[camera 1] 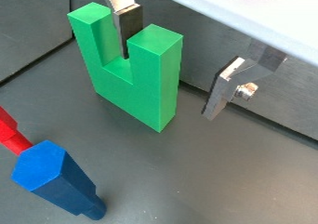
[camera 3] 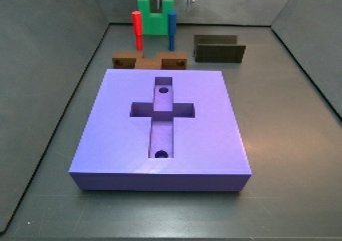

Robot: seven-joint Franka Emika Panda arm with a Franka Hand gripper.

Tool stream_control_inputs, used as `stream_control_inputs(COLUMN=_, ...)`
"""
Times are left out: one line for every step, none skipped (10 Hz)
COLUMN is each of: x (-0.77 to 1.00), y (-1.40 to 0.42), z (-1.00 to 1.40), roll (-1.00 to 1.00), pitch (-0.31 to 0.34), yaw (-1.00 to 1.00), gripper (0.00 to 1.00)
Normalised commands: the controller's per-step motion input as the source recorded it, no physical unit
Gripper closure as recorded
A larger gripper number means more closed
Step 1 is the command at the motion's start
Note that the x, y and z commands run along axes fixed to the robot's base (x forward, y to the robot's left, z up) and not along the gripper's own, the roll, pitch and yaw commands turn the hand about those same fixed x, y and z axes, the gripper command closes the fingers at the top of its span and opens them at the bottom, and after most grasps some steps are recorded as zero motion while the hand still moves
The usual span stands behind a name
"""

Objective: Pick up the green object. Move up. Move to above the board. Insert the green object.
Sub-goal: Pick up the green object.

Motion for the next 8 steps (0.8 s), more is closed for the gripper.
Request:
stream_control_inputs(x=0.00, y=0.00, z=0.00, roll=0.10, pitch=0.000, yaw=0.00, gripper=0.00)
stream_control_inputs(x=0.00, y=0.00, z=0.00, roll=0.02, pitch=0.000, yaw=0.00, gripper=0.00)
stream_control_inputs(x=0.00, y=0.00, z=0.00, roll=0.00, pitch=0.000, yaw=0.00, gripper=0.00)
stream_control_inputs(x=0.00, y=0.00, z=0.00, roll=0.00, pitch=0.000, yaw=0.00, gripper=1.00)
stream_control_inputs(x=0.00, y=0.00, z=0.00, roll=0.00, pitch=0.000, yaw=0.00, gripper=1.00)
stream_control_inputs(x=0.00, y=0.00, z=0.00, roll=0.00, pitch=0.000, yaw=0.00, gripper=1.00)
stream_control_inputs(x=0.00, y=0.00, z=0.00, roll=0.00, pitch=0.000, yaw=0.00, gripper=1.00)
stream_control_inputs(x=0.00, y=0.00, z=0.00, roll=0.00, pitch=0.000, yaw=0.00, gripper=1.00)
